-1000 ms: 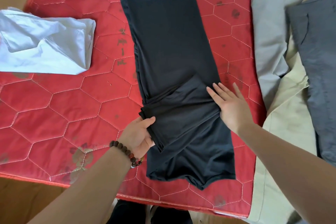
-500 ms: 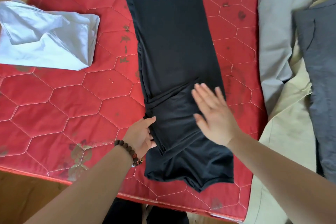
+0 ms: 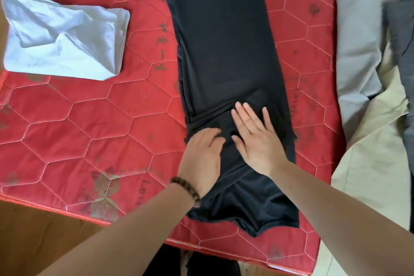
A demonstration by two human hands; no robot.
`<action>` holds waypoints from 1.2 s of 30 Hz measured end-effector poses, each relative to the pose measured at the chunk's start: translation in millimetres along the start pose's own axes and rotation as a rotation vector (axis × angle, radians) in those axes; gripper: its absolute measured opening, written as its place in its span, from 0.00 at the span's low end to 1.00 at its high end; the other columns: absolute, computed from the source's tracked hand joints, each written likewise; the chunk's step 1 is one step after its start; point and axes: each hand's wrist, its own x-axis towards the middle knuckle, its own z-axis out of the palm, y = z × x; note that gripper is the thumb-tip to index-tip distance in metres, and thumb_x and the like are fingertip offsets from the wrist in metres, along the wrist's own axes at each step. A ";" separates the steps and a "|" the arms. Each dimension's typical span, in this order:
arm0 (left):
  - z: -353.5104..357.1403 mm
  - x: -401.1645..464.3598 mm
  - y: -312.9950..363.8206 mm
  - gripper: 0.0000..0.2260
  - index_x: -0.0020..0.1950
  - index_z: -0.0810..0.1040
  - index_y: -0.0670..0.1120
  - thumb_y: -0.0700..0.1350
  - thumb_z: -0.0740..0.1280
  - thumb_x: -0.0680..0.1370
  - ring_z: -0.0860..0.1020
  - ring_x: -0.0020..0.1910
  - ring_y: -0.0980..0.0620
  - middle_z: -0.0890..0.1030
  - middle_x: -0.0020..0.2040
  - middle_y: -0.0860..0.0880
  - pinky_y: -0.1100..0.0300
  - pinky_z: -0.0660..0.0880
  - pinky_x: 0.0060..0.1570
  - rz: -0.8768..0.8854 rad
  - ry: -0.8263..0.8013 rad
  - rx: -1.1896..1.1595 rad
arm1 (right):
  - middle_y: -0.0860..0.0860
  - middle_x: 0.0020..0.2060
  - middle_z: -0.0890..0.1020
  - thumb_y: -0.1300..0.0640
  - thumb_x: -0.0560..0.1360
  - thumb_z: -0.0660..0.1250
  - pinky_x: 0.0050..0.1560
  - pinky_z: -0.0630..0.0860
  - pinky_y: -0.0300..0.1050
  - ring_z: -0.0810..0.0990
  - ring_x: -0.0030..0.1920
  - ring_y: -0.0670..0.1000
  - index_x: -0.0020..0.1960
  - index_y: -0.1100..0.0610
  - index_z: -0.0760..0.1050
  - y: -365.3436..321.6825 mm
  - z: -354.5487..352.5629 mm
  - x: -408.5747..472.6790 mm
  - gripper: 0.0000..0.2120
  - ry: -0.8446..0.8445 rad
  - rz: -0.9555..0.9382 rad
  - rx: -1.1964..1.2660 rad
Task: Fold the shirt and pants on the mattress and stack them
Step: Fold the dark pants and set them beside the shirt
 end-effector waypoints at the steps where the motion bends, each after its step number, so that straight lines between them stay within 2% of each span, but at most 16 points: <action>1: 7.8 -1.2 -2.9 0.20 0.65 0.75 0.38 0.33 0.65 0.73 0.69 0.69 0.40 0.72 0.68 0.39 0.49 0.63 0.71 0.048 -0.130 0.070 | 0.52 0.77 0.57 0.47 0.81 0.51 0.74 0.52 0.64 0.53 0.77 0.51 0.77 0.57 0.57 2.0 3.2 -2.2 0.27 -0.023 -0.021 -0.024; 3: 18.3 -7.9 -18.1 0.25 0.76 0.60 0.44 0.41 0.57 0.79 0.53 0.77 0.46 0.57 0.78 0.44 0.53 0.47 0.76 0.118 -0.264 0.231 | 0.50 0.77 0.56 0.45 0.81 0.50 0.74 0.49 0.66 0.53 0.77 0.51 0.77 0.53 0.55 17.2 5.8 -6.2 0.27 -0.048 0.027 -0.048; 4: 20.0 -11.9 -25.8 0.25 0.78 0.57 0.46 0.45 0.54 0.80 0.51 0.78 0.48 0.54 0.79 0.46 0.53 0.46 0.76 0.153 -0.274 0.288 | 0.49 0.77 0.56 0.44 0.81 0.49 0.73 0.48 0.67 0.53 0.77 0.51 0.78 0.52 0.54 27.2 5.0 -9.1 0.27 -0.064 0.058 -0.059; 6: 20.2 -17.8 -36.4 0.25 0.78 0.56 0.47 0.51 0.51 0.81 0.52 0.78 0.47 0.55 0.78 0.46 0.50 0.50 0.76 0.216 -0.288 0.361 | 0.49 0.78 0.55 0.44 0.81 0.46 0.73 0.48 0.68 0.53 0.77 0.52 0.78 0.51 0.52 48.3 0.9 -19.3 0.27 -0.101 0.125 -0.080; 10: 13.5 -25.6 -33.6 0.27 0.77 0.58 0.43 0.54 0.52 0.80 0.51 0.78 0.44 0.55 0.78 0.43 0.46 0.50 0.75 0.259 -0.280 0.391 | 0.53 0.77 0.55 0.44 0.81 0.46 0.74 0.46 0.67 0.52 0.77 0.54 0.78 0.57 0.54 53.7 -15.5 -49.0 0.29 -0.087 0.259 -0.079; 13: 15.2 -55.2 -19.6 0.31 0.76 0.58 0.39 0.57 0.54 0.79 0.48 0.78 0.45 0.53 0.78 0.41 0.44 0.48 0.75 0.460 -0.332 0.306 | 0.56 0.77 0.56 0.44 0.81 0.49 0.74 0.49 0.65 0.52 0.77 0.54 0.76 0.61 0.57 16.7 -19.9 -86.8 0.29 -0.049 0.094 -0.013; 16: 19.8 -88.1 -14.1 0.32 0.76 0.57 0.39 0.57 0.57 0.79 0.48 0.78 0.45 0.53 0.78 0.41 0.43 0.47 0.75 0.652 -0.464 0.340 | 0.56 0.78 0.53 0.39 0.80 0.52 0.75 0.50 0.63 0.50 0.78 0.54 0.77 0.62 0.56 -28.0 -13.6 -135.7 0.34 -0.160 -0.075 0.062; 19: 18.9 -94.6 -12.9 0.28 0.75 0.61 0.39 0.49 0.61 0.78 0.56 0.77 0.46 0.59 0.77 0.42 0.45 0.51 0.74 0.625 -0.485 0.439 | 0.56 0.78 0.53 0.35 0.77 0.55 0.73 0.53 0.64 0.49 0.78 0.54 0.77 0.61 0.56 -54.0 -1.7 -169.0 0.39 -0.270 -0.052 0.041; 21: 18.8 -92.2 -9.8 0.27 0.74 0.62 0.39 0.43 0.63 0.76 0.58 0.76 0.45 0.62 0.76 0.42 0.45 0.53 0.74 0.619 -0.482 0.447 | 0.55 0.78 0.53 0.39 0.78 0.55 0.72 0.55 0.66 0.49 0.78 0.54 0.77 0.58 0.55 -61.5 1.1 -173.5 0.35 -0.289 0.003 0.034; 23: 18.7 -93.2 -7.1 0.25 0.72 0.68 0.40 0.44 0.65 0.76 0.61 0.75 0.45 0.67 0.74 0.44 0.44 0.57 0.73 0.652 -0.467 0.420 | 0.54 0.77 0.55 0.45 0.80 0.53 0.72 0.55 0.67 0.50 0.78 0.55 0.77 0.56 0.56 -64.4 0.7 -173.1 0.28 -0.282 0.030 0.046; 25: 15.9 -101.6 -9.3 0.22 0.71 0.70 0.43 0.46 0.62 0.77 0.62 0.74 0.45 0.69 0.72 0.46 0.42 0.59 0.72 0.712 -0.488 0.396 | 0.53 0.77 0.55 0.48 0.80 0.54 0.72 0.53 0.67 0.50 0.78 0.54 0.77 0.55 0.57 -65.2 0.7 -180.7 0.27 -0.292 -0.027 0.054; 28: 9.2 -114.1 -15.6 0.23 0.74 0.66 0.46 0.49 0.60 0.79 0.59 0.76 0.44 0.65 0.75 0.45 0.41 0.55 0.73 0.748 -0.535 0.408 | 0.53 0.78 0.54 0.46 0.80 0.53 0.72 0.52 0.65 0.49 0.78 0.54 0.77 0.53 0.56 -66.1 -5.7 -196.6 0.27 -0.322 -0.127 0.049; 30: 6.8 -117.1 -15.4 0.22 0.75 0.64 0.47 0.52 0.56 0.81 0.56 0.77 0.45 0.63 0.76 0.45 0.41 0.52 0.74 0.736 -0.506 0.367 | 0.53 0.78 0.53 0.41 0.81 0.52 0.72 0.52 0.65 0.48 0.78 0.54 0.78 0.53 0.55 -64.2 -12.9 -196.0 0.29 -0.320 -0.155 0.071; 33: 2.0 -97.8 -10.9 0.21 0.74 0.64 0.45 0.51 0.53 0.82 0.54 0.77 0.47 0.62 0.76 0.44 0.43 0.50 0.75 0.629 -0.384 0.229 | 0.53 0.78 0.53 0.43 0.81 0.51 0.73 0.50 0.65 0.50 0.78 0.53 0.77 0.54 0.56 -50.9 -24.8 -163.1 0.28 -0.203 -0.128 0.112; 36: -4.6 -51.7 -20.5 0.22 0.74 0.64 0.44 0.50 0.53 0.81 0.55 0.77 0.47 0.62 0.76 0.45 0.44 0.52 0.75 0.412 -0.250 0.247 | 0.53 0.77 0.56 0.45 0.81 0.52 0.73 0.52 0.66 0.52 0.78 0.54 0.77 0.52 0.59 -20.3 -31.6 -105.0 0.25 -0.086 0.007 0.084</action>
